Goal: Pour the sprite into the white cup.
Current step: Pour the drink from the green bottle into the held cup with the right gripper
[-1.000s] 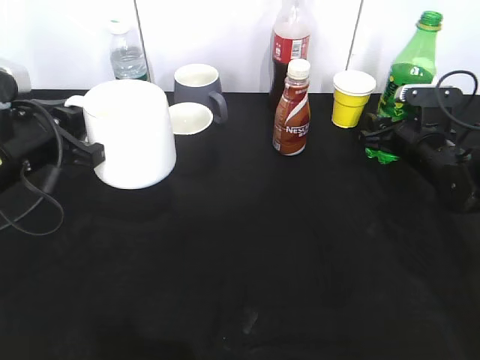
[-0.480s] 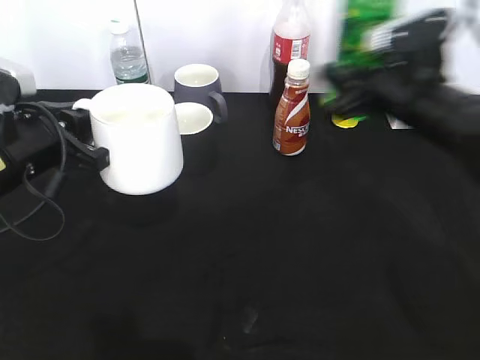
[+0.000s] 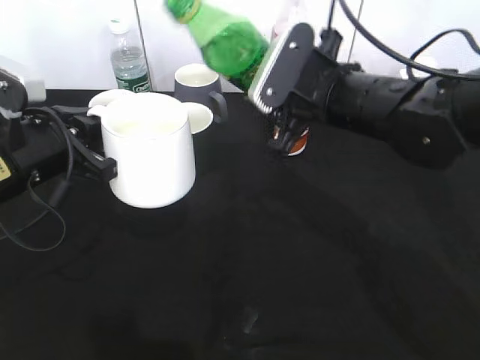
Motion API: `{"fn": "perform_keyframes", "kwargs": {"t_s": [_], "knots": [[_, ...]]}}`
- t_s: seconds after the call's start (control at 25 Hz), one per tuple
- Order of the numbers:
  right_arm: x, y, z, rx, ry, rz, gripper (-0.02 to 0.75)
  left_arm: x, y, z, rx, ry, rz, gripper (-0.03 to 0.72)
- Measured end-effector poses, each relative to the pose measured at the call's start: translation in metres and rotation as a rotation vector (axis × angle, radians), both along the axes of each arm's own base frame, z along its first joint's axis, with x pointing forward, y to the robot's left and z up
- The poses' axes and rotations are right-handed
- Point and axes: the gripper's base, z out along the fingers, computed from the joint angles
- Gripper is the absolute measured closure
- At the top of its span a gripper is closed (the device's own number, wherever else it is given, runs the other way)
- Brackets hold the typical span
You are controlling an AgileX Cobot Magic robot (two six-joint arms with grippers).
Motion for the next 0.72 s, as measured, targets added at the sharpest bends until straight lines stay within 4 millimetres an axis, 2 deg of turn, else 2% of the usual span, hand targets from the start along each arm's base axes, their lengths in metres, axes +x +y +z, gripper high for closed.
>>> {"fn": "perform_keyframes", "kwargs": {"t_s": [0.12, 0.36, 0.72], "knots": [[0.001, 0.000, 0.001, -0.154, -0.131, 0.039, 0.320, 0.000, 0.000, 0.000, 0.001, 0.000, 0.000, 0.634], [0.006, -0.006, 0.002, -0.332, -0.269, 0.001, 0.321, -0.002, -0.002, -0.005, 0.047, 0.029, -0.032, 0.634], [0.009, -0.007, 0.015, -0.429, -0.512, -0.023, 0.323, -0.003, -0.004, -0.001, 0.061, -0.028, -0.067, 0.634]]}}
